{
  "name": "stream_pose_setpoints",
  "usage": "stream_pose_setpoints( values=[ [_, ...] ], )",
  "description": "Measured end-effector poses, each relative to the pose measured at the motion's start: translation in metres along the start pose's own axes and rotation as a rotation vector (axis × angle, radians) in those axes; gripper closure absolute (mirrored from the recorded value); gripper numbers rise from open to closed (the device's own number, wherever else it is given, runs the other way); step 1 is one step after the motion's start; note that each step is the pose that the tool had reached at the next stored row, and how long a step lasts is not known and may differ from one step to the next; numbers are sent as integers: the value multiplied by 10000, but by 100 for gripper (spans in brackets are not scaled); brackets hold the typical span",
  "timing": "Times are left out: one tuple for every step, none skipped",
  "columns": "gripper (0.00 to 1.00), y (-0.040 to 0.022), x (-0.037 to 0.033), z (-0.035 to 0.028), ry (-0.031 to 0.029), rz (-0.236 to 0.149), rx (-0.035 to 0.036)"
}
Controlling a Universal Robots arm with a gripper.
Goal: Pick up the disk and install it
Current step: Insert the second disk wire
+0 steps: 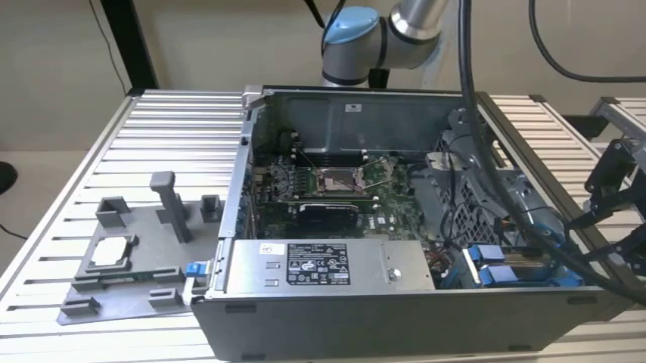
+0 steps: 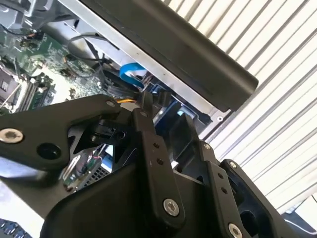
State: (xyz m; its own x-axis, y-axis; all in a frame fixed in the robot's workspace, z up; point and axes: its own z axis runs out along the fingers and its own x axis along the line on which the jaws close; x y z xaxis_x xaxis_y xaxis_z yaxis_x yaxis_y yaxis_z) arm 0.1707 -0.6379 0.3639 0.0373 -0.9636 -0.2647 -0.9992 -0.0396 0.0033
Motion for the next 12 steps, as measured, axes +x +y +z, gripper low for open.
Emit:
stream_pose_setpoints(
  values=[
    [100,-7,35,2,-30,-1,1],
    [100,-17,71,4,-47,-1,-1],
    [100,-28,108,8,-63,0,-4],
    [100,-39,136,12,-78,1,-7],
    [100,-42,147,30,-89,1,-8],
    [100,-41,151,46,-86,2,-8],
    [100,-42,150,63,-82,2,-8],
    [100,-42,148,83,-84,2,-8],
    [100,-42,143,104,-86,1,-8],
    [100,-41,133,125,-87,1,-8],
    [100,-37,116,142,-73,2,-7],
    [100,-31,93,163,-78,3,-6]
  ],
)
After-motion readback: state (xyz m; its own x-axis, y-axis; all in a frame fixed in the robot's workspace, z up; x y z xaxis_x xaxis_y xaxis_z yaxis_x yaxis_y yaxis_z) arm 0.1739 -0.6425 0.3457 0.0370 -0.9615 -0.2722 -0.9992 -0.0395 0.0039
